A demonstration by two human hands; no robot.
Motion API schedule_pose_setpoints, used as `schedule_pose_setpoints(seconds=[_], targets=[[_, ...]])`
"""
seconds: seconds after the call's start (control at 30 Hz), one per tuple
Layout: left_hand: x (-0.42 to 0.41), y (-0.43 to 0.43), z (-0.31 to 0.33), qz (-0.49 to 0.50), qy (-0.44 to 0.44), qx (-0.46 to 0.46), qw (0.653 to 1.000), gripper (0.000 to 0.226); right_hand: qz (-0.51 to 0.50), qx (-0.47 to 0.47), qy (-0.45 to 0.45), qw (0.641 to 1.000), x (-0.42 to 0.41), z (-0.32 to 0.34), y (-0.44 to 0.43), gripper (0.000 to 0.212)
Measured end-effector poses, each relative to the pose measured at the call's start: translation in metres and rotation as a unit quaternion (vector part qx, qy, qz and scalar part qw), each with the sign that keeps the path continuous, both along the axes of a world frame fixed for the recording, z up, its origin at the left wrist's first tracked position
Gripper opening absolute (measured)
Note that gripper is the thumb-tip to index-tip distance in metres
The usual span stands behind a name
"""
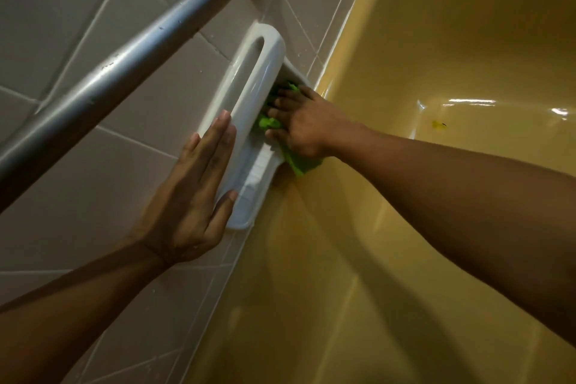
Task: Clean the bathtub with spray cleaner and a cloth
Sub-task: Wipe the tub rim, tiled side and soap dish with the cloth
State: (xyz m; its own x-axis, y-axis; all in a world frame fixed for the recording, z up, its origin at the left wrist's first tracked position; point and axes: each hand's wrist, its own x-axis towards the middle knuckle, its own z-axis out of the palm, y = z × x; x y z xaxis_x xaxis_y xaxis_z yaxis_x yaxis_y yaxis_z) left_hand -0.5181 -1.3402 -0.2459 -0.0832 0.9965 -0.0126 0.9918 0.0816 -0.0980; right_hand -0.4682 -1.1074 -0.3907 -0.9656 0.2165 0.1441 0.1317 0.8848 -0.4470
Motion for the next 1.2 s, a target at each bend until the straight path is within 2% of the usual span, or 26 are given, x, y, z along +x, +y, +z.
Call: schedule_pose_setpoints(seconds=[0.23,0.37,0.43,0.63,0.77,0.93,1.07,1.2], targets=[[-0.001,-0.001,-0.002,-0.004,0.001,0.006,1.0,0.08,-0.017,-0.013,0.023,1.0,0.002,0.003,-0.01,0.056],[-0.002,-0.001,-0.003,-0.01,0.001,0.008,1.0,0.079,0.038,0.019,0.048,0.998,0.013,-0.003,-0.028,0.061],[-0.002,0.0,-0.003,-0.012,-0.002,0.009,1.0,0.079,0.058,0.016,0.061,0.996,0.02,-0.004,-0.039,0.057],[-0.002,0.0,-0.003,-0.012,-0.007,0.009,1.0,0.077,0.089,-0.041,0.091,0.991,0.039,-0.001,-0.079,0.053],[-0.001,0.0,-0.002,-0.003,-0.03,0.019,0.999,0.077,0.096,-0.128,0.099,0.982,0.047,-0.001,-0.124,0.047],[0.001,0.0,-0.002,0.013,-0.057,0.056,0.997,0.069,0.012,-0.285,0.096,0.954,0.041,0.015,-0.17,0.047],[0.002,0.001,-0.005,0.019,-0.058,0.066,0.996,0.067,-0.009,-0.294,0.086,0.952,0.036,0.026,-0.173,0.049],[0.002,-0.001,-0.006,0.015,-0.054,0.075,0.996,0.066,0.01,-0.293,0.098,0.951,0.045,0.009,-0.172,0.046]])
